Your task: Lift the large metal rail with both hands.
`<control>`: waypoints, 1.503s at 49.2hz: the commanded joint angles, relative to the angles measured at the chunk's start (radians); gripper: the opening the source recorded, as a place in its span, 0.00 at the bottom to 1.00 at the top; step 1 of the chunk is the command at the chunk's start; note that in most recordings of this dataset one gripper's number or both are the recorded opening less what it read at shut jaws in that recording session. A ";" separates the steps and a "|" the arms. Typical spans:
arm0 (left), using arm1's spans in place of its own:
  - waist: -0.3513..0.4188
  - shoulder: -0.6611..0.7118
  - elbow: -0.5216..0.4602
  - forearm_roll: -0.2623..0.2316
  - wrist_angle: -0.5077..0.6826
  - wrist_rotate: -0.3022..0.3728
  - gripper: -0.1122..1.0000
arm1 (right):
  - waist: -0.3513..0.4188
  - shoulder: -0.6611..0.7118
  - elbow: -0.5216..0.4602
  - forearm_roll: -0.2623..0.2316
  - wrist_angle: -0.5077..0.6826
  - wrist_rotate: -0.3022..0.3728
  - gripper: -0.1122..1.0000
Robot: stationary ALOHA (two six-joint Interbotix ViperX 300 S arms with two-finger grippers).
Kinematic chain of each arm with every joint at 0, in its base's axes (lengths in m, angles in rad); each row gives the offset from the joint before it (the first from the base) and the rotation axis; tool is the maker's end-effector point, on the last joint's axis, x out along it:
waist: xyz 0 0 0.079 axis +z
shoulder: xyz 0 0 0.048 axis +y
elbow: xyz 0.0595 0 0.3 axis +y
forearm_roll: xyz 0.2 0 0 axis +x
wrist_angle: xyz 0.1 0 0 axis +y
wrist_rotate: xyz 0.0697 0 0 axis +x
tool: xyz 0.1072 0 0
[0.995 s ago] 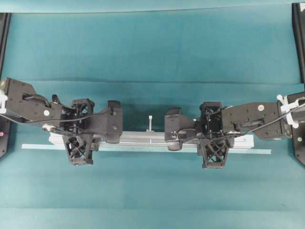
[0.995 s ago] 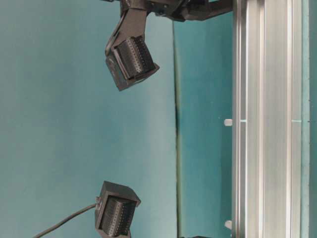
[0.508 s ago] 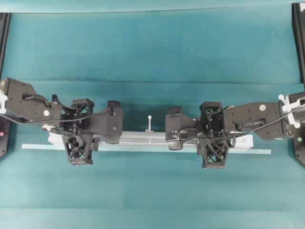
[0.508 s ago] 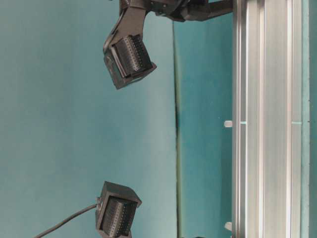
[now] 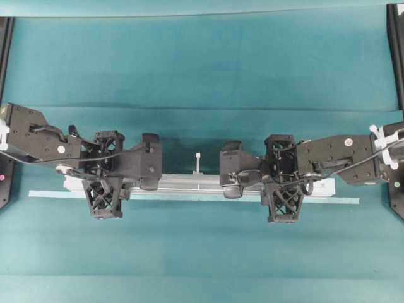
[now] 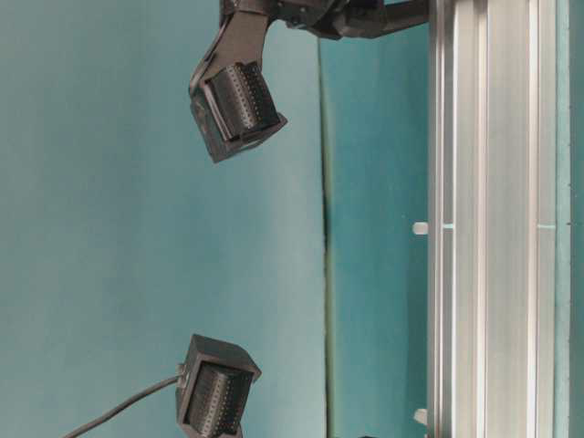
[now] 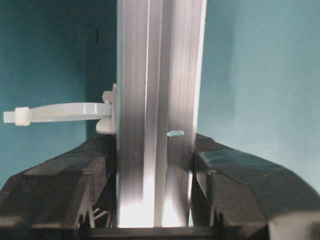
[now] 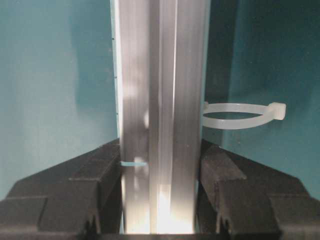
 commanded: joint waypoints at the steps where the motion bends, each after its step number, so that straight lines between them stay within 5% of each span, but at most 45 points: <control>1: 0.000 -0.015 -0.012 -0.002 -0.011 -0.006 0.43 | -0.005 0.003 -0.012 -0.003 -0.034 0.002 0.45; 11: 0.000 -0.015 -0.012 0.000 -0.014 -0.009 0.43 | -0.003 0.005 -0.014 -0.003 -0.029 0.003 0.47; 22: -0.002 -0.015 -0.011 -0.002 -0.020 -0.008 0.43 | -0.003 0.005 -0.015 -0.003 -0.020 0.005 0.80; 74: 0.023 -0.020 0.051 -0.002 -0.129 -0.055 0.43 | 0.011 0.003 -0.006 -0.003 -0.003 0.054 0.80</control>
